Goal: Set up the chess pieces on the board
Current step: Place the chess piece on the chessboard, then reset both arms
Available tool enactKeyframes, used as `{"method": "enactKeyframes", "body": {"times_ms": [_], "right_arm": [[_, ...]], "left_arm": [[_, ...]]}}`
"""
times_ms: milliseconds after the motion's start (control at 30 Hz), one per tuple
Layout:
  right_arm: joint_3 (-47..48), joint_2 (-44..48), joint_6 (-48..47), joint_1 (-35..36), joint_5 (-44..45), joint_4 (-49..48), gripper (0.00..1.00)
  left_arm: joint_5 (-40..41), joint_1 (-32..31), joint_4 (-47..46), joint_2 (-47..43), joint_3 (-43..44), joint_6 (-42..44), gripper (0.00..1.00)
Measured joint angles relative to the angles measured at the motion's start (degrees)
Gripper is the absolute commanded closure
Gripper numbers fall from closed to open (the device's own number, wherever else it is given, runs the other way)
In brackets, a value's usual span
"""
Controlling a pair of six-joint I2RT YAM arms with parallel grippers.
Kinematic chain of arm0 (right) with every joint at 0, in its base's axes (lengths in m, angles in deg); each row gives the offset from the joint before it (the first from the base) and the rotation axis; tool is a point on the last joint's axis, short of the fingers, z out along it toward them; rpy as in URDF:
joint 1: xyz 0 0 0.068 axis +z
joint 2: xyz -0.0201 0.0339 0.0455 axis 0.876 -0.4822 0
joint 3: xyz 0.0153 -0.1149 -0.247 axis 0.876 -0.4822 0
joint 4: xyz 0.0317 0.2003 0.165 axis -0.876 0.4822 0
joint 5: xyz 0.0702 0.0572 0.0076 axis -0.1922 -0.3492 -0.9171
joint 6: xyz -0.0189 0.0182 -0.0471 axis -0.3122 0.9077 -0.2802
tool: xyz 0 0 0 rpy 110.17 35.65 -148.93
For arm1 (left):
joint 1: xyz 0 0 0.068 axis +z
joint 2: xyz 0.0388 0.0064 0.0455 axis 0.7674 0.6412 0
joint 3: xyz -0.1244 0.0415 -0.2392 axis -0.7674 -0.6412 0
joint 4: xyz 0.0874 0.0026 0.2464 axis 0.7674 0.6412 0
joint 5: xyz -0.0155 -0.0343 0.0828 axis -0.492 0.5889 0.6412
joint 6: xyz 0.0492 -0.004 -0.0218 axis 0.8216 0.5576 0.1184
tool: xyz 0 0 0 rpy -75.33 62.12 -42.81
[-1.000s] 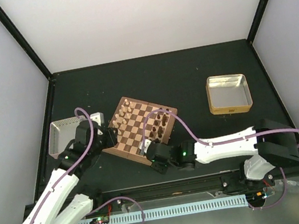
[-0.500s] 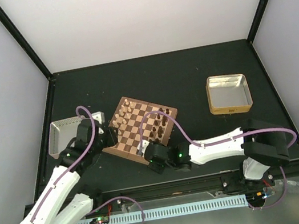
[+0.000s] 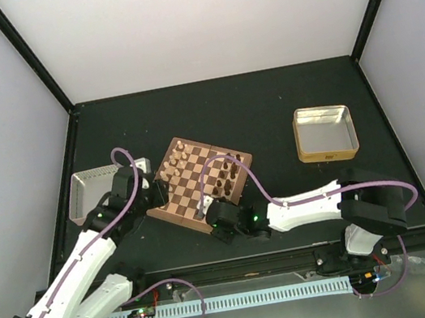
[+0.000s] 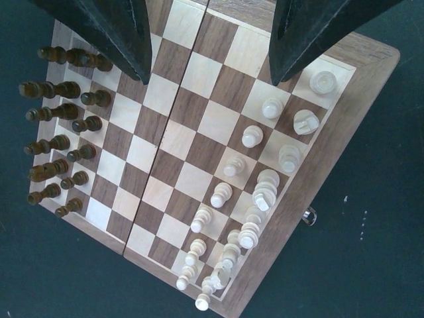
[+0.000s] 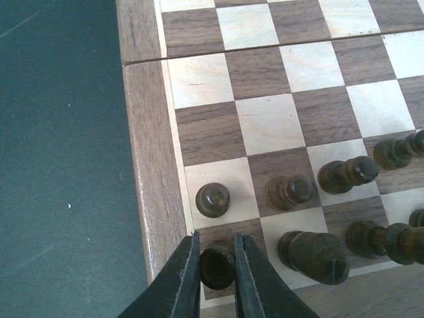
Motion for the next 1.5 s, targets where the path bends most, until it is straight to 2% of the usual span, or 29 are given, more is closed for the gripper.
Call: {"method": "enactKeyframes", "body": {"times_ms": [333, 600, 733, 900, 1067, 1133, 1233, 1333, 1500], "right_arm": [[0.0, 1.38, 0.5, 0.0, 0.63, 1.4, 0.69], [0.0, 11.56, 2.01, -0.7, 0.92, 3.65, 0.52], [0.0, 19.21, 5.16, -5.73, 1.29, 4.46, 0.45], [-0.28, 28.37, 9.68, -17.81, 2.4, 7.13, 0.34], [-1.01, 36.48, 11.93, -27.23, 4.96, 10.64, 0.28], [-1.01, 38.69, 12.0, -29.18, 6.45, 12.22, 0.23], [-1.01, 42.58, 10.93, -30.53, 9.62, 15.04, 0.1], [-1.07, 47.74, 9.18, -30.71, 12.0, 16.87, 0.01], [-1.36, 59.45, 5.57, -30.75, 16.06, 16.94, 0.0]], "left_arm": [[-1.53, 0.02, -0.2, 1.57, 0.22, 0.02, 0.47], [-2.45, 0.02, -0.13, 1.44, 0.76, 0.02, 0.38], [-2.51, 0.02, -0.09, -0.55, 1.4, 0.11, 0.32], [-2.16, 0.13, -0.17, -6.58, 1.55, 0.72, 0.25], [0.11, 0.28, -0.9, -14.86, 1.55, 2.05, 0.02], [1.53, 0.28, -1.07, -18.25, 1.55, 2.6, 0.01], [3.93, 0.31, -0.9, -22.64, 2.01, 3.63, 0.01], [6.34, 0.31, -0.33, -25.31, 3.65, 4.26, 0.01], [9.99, 0.31, 1.36, -28.87, 7.37, 5.68, 0.01]]}}
